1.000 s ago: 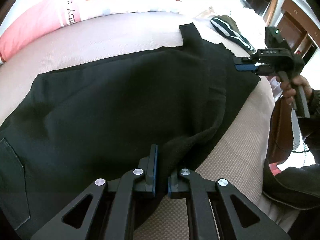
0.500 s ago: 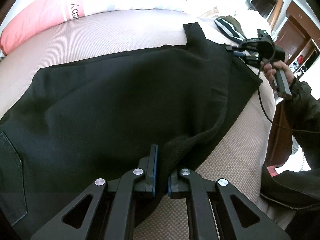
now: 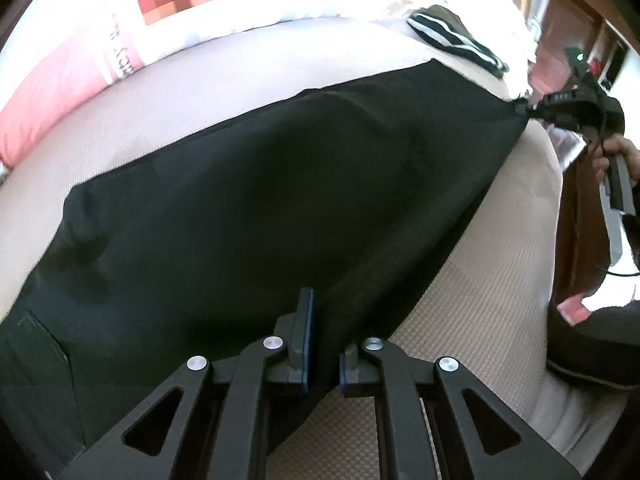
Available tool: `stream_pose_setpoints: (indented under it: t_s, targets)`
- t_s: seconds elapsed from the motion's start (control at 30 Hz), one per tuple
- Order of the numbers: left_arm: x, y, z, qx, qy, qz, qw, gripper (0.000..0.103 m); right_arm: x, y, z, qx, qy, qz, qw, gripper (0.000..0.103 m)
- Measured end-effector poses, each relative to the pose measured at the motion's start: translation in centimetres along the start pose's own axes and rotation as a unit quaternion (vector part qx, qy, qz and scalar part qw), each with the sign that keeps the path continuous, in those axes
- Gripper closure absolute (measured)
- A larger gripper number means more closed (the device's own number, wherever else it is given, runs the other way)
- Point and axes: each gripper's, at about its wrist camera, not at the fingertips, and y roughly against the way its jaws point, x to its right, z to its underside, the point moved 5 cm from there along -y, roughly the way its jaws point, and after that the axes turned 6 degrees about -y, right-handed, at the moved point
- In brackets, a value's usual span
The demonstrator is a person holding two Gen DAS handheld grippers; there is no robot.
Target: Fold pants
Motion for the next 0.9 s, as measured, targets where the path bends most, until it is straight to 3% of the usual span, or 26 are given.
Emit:
stream_pose_setpoints:
  t_s: [0.27, 0.4, 0.43, 0.47, 0.5, 0.53, 0.57, 0.67, 0.77, 0.9]
  targets:
    - [0.0, -0.1, -0.1, -0.007, -0.02, -0.002, 0.9998, 0.091, 0.1, -0.6, 0.0, 0.011, -0.004, 0.005, 1.0, 0.1]
    - [-0.2, 0.0, -0.2, -0.011, 0.009, 0.011, 0.9998, 0.086, 0.3, -1.1, 0.2, 0.003, -0.01, 0.007, 1.0, 0.101]
    - [-0.4, 0.2, -0.3, -0.014, 0.021, 0.021, 0.9995, 0.078, 0.3, -1.1, 0.1, -0.002, -0.014, 0.006, 1.0, 0.099]
    - [-0.6, 0.4, -0.4, -0.017, 0.036, 0.039, 0.9985, 0.063, 0.4, -0.9, 0.0, -0.004, -0.018, 0.009, 1.0, 0.091]
    - [-0.8, 0.8, -0.5, -0.015, 0.049, 0.052, 0.9973, 0.055, 0.6, -0.5, -0.3, -0.001, -0.016, 0.022, 1.0, 0.08]
    - [-1.0, 1.2, -0.6, -0.008, 0.059, 0.059, 0.9965, 0.044, 0.8, -0.1, -0.7, 0.003, -0.013, 0.035, 0.999, 0.075]
    - [-1.2, 1.8, -0.8, 0.003, 0.065, 0.062, 0.9959, 0.041, 0.8, 0.4, -1.3, 0.011, -0.007, 0.04, 0.999, 0.074]
    - [-2.3, 3.5, -1.3, 0.032, 0.081, 0.076, 0.9933, 0.04, 0.5, 1.5, -3.6, 0.025, 0.008, 0.016, 1.0, 0.074]
    - [-4.6, 4.2, -1.8, 0.058, 0.119, 0.065, 0.989, 0.037, -1.4, 0.8, -6.1, 0.008, 0.026, -0.035, 0.999, 0.074]
    - [-8.9, 3.5, -1.8, 0.061, 0.194, 0.011, 0.9791, 0.037, -4.4, -2.6, -8.9, -0.044, 0.036, -0.111, 0.992, 0.075]
